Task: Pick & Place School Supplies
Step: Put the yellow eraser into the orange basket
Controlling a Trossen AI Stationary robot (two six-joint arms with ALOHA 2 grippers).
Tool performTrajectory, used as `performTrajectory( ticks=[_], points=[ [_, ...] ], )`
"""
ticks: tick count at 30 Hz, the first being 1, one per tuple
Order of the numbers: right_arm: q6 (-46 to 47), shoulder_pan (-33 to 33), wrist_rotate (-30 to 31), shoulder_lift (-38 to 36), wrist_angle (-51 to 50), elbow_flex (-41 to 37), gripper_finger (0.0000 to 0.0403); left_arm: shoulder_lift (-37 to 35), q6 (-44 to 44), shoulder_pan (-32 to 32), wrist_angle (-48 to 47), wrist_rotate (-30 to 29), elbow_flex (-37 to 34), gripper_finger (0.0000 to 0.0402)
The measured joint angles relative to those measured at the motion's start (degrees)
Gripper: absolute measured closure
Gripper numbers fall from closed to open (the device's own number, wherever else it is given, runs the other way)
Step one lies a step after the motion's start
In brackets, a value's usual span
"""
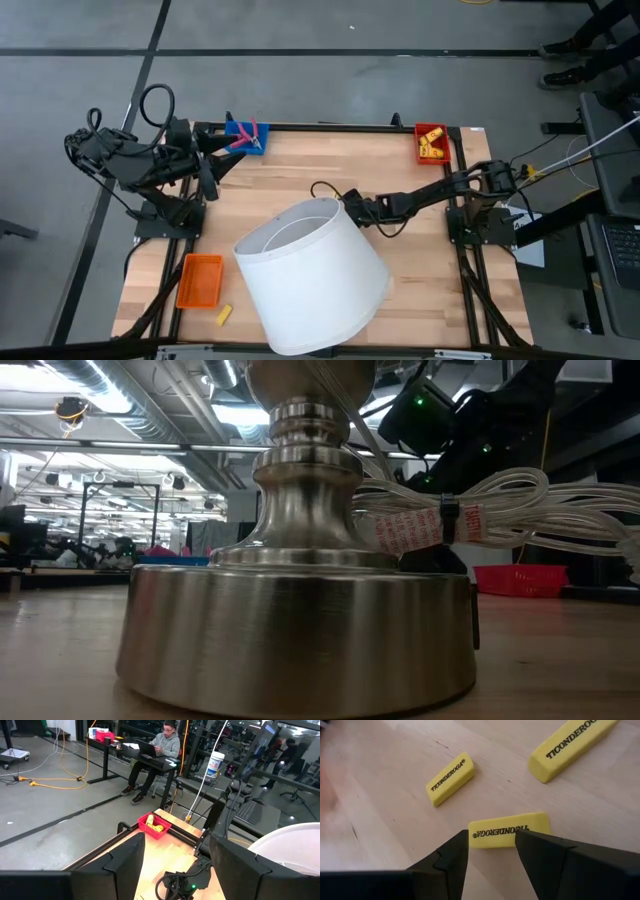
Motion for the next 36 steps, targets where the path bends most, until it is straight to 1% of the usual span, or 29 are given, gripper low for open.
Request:
performTrajectory(
  ticks=[5, 17, 18, 19, 23, 29, 36],
  points=[
    [1.4, 0.6, 0.0, 0.7, -0.2, 0.0, 0.0231, 0.0, 0.0, 0.0, 0.0, 0.0, 0.0, 0.0185],
    [7.9, 2.7, 0.4, 0.8, -0.7, 0.0, 0.0231, 0.0, 0.1, 0.0, 0.0, 0.5, 0.0, 0.0189],
    [8.6, 3.0, 0.1, 0.8, -0.9, 0.0, 0.0231, 0.0, 0.4, 0.0, 0.0, 0.6, 0.0, 0.0189],
    [9.3, 3.4, -1.6, 0.9, -1.5, -0.1, 0.0231, 0.0, 0.5, 0.0, 0.0, 0.6, 0.0, 0.0190],
    [11.2, 4.9, -2.3, 1.1, -1.6, -0.1, 0.0231, 0.0, 0.6, 0.0, 0.0, 1.1, 0.0, 0.0190],
    [13.3, 6.1, -1.4, 1.0, -2.0, -0.1, 0.0231, 0.0, 0.7, 0.0, 0.0, 1.3, 0.0, 0.0190],
    [13.7, 8.7, -0.3, -2.4, -5.4, -0.5, 0.0231, 0.0, 0.7, 0.0, 0.0, 1.5, 0.0, 0.0194]
  ],
)
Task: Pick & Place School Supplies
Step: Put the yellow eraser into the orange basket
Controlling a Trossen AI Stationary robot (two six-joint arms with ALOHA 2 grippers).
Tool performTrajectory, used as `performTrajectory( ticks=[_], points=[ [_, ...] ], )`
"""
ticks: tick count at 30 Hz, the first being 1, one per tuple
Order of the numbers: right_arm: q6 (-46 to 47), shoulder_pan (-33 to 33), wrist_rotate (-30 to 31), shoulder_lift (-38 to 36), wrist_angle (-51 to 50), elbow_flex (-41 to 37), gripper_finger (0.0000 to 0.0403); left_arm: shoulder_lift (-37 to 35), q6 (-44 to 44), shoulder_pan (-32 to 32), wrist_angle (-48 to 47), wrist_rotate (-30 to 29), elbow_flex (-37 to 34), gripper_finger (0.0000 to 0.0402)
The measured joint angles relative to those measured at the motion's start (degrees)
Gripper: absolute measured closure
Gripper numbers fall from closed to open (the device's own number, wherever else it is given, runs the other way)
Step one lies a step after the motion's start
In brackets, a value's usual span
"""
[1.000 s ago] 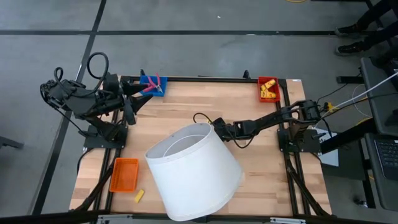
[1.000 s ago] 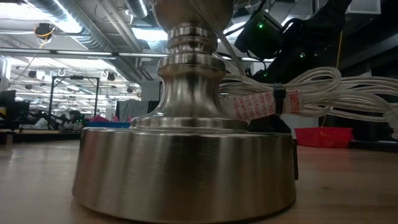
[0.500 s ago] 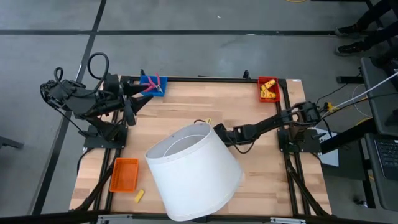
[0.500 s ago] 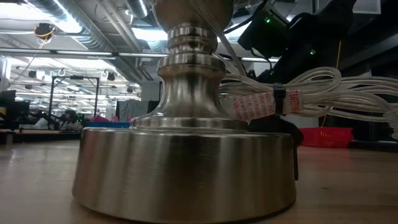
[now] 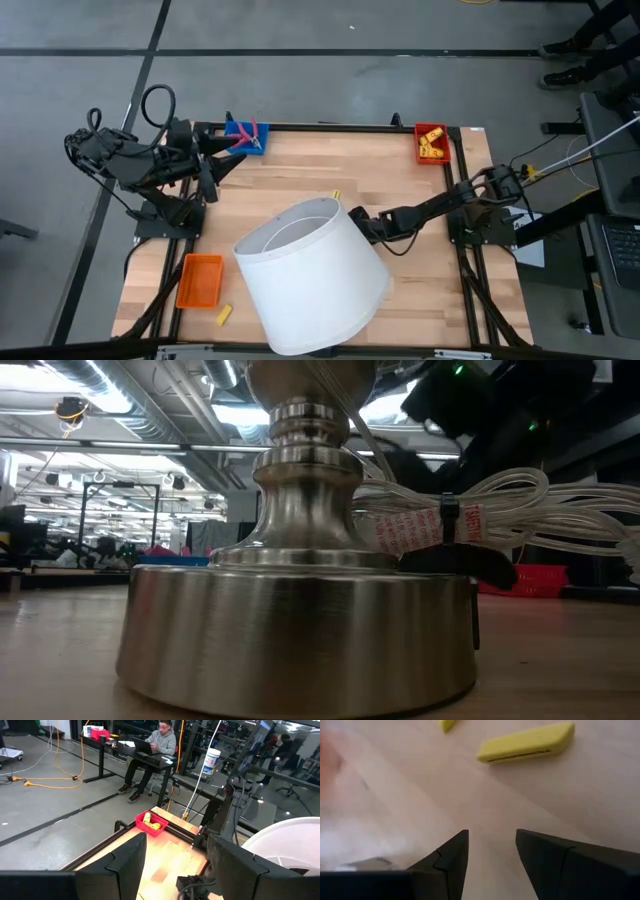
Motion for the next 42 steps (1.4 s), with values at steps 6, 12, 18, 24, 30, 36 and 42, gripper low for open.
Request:
performTrajectory(
  ticks=[6, 12, 18, 24, 30, 36, 42],
  points=[
    [-12.2, 2.1, 4.6, -5.2, -1.0, 0.0, 0.0231, 0.0, 0.7, 0.0, -0.1, 0.3, 0.0, 0.0194],
    [-33.6, 0.6, 2.9, -7.1, -4.6, 0.2, 0.0231, 0.0, 1.3, 0.0, -0.4, 1.1, 0.0, 0.0194],
    [-50.0, -3.5, -2.1, -7.1, -6.4, 0.2, 0.0231, 0.0, 0.9, 0.0, -0.4, 2.6, 0.0, 0.0194],
    [-63.4, -6.0, -7.6, -7.1, -6.4, 0.2, 0.0231, 0.0, 0.3, 0.0, -0.4, 3.2, 0.0, 0.0193],
    [-69.7, -8.9, -10.0, -7.2, -6.2, 0.2, 0.0245, 0.0, -0.3, 0.0, -0.4, 3.2, 0.0, 0.0194],
    [-73.9, -11.6, -11.5, -7.2, -4.8, 0.2, 0.0258, 0.0, -0.5, 0.0, -0.4, 3.1, 0.0, 0.0192],
    [-77.2, -14.4, -15.7, -7.2, -4.1, 0.2, 0.0259, 0.0, -0.9, 0.0, -0.4, 3.0, 0.0, 0.0191]
  ],
)
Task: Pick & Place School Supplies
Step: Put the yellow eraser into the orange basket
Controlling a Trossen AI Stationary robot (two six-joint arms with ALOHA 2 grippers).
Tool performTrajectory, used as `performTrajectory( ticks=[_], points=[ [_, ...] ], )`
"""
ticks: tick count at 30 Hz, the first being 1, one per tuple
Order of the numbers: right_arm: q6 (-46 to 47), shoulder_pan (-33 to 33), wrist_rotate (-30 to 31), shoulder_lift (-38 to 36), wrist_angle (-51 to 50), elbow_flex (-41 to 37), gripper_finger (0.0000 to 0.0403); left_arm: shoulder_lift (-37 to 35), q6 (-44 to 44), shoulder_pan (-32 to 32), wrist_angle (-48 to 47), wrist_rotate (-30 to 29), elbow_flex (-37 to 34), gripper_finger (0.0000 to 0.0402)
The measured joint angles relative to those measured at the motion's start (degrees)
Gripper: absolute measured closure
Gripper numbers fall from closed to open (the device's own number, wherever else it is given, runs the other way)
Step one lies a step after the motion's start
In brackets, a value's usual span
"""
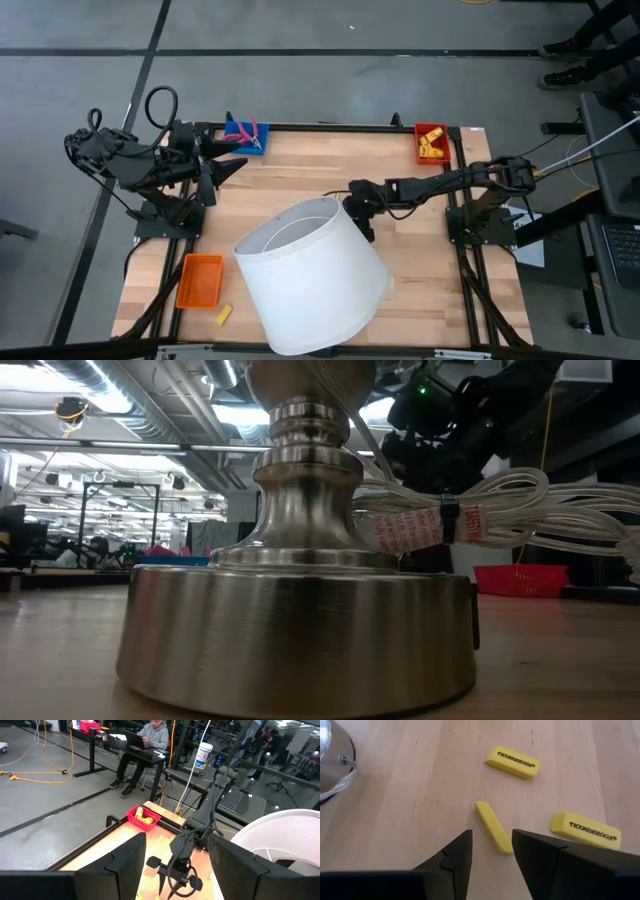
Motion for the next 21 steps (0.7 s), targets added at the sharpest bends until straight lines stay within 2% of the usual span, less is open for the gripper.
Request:
performTrajectory(
  ticks=[7, 16, 21],
  points=[
    [-7.0, -1.6, -5.5, 0.9, -0.2, 0.1, 0.0259, 0.0, -0.8, 0.0, 0.0, 0.0, 0.0, 0.0191],
    [-12.7, -3.9, -6.7, 1.3, 2.0, 0.1, 0.0259, 0.1, -0.9, 0.0, 0.0, 0.0, 0.0, 0.0194],
    [-13.0, -5.5, -9.6, 3.0, 2.4, 0.0, 0.0259, 0.1, -1.1, 0.0, 0.0, 0.0, 0.0, 0.0190]
  ],
)
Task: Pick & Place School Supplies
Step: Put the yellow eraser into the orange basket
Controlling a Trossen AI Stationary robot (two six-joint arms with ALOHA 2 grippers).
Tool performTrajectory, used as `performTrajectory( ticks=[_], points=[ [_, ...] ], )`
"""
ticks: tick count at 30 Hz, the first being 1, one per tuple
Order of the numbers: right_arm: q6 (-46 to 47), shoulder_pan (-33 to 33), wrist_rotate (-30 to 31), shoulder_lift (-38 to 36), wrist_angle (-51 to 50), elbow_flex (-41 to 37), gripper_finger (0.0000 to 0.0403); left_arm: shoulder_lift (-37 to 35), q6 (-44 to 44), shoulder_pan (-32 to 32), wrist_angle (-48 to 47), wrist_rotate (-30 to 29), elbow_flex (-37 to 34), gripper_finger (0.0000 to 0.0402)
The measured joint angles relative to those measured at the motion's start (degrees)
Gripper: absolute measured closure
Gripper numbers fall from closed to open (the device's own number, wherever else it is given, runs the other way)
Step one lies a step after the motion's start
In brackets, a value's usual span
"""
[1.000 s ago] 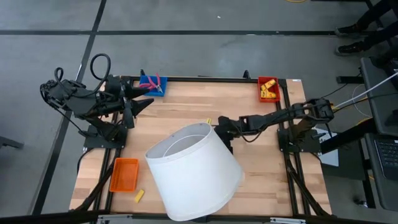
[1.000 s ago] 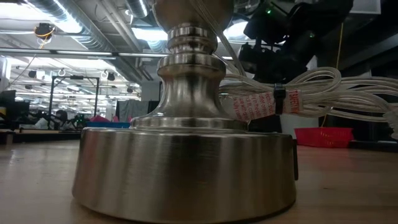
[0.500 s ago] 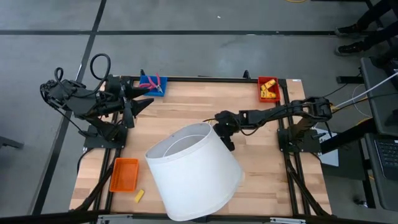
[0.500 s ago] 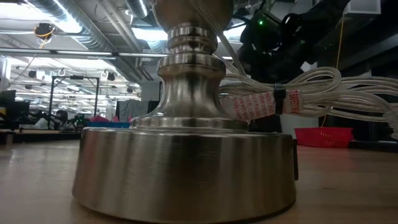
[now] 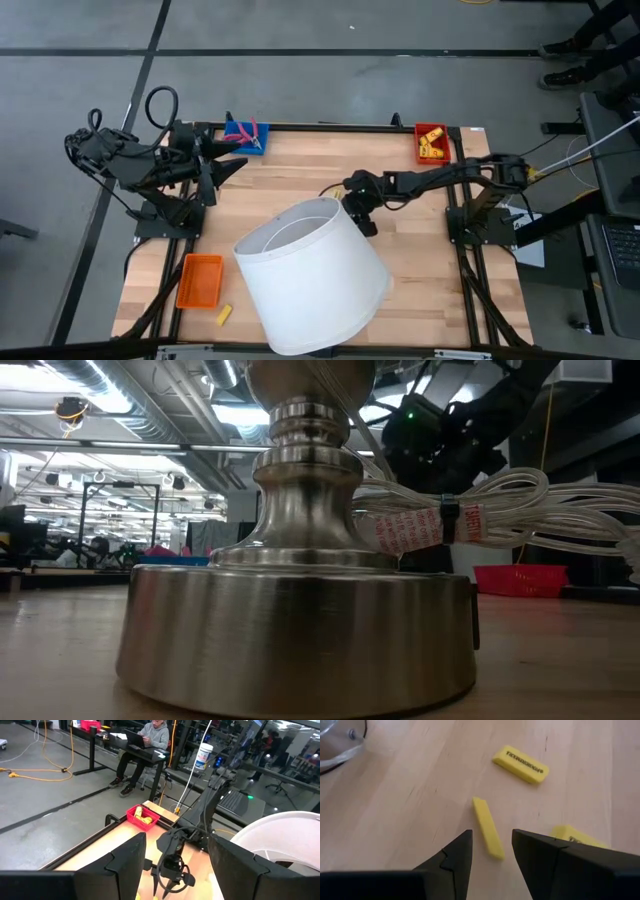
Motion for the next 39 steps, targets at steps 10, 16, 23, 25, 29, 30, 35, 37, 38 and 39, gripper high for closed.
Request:
performTrajectory(
  ticks=[10, 16, 23, 25, 29, 30, 35, 37, 38, 39],
  points=[
    [-1.5, -0.1, -0.8, 1.7, 1.7, 0.0, 0.0259, 0.0, 0.1, 0.0, 0.0, 0.0, 0.0, 0.0190],
    [-1.4, -0.1, -1.2, 3.7, 2.1, 0.0, 0.0259, 0.0, -0.1, 0.0, 0.0, 0.0, 0.0, 0.0190],
    [-1.3, -0.1, -0.3, 3.8, 3.2, 0.0, 0.0259, 0.0, -0.1, 0.0, 0.0, 0.0, 0.0, 0.0190],
    [-0.3, -0.1, -0.3, 4.3, 3.7, 0.0, 0.0259, 0.0, -0.1, 0.0, 0.0, 0.0, 0.0, 0.0190],
    [0.1, -0.1, -0.3, 4.8, 4.0, 0.1, 0.0259, 0.0, -0.1, 0.0, 0.0, 0.0, 0.0, 0.0190],
    [0.1, -0.1, -0.3, 4.9, 3.8, 0.0, 0.0259, 0.0, -0.1, 0.0, 0.0, 0.0, 0.0, 0.0190],
    [1.6, -0.1, 0.2, 6.1, 3.7, 0.0, 0.0259, 0.0, -0.1, 0.0, 0.1, 0.0, 0.0, 0.0190],
    [1.6, 0.0, 0.4, 6.5, 3.9, 0.0, 0.0259, 0.0, -0.1, 0.0, 0.1, 0.0, 0.0, 0.0190],
    [1.6, 0.1, 0.4, 6.6, 3.9, 0.0, 0.0259, 0.0, -0.1, 0.0, 0.1, 0.0, 0.0, 0.0190],
    [1.6, 0.1, 0.4, 6.6, 3.9, 0.0, 0.0261, 0.0, -0.1, 0.0, 0.2, 0.0, 0.0, 0.0190]
  ],
)
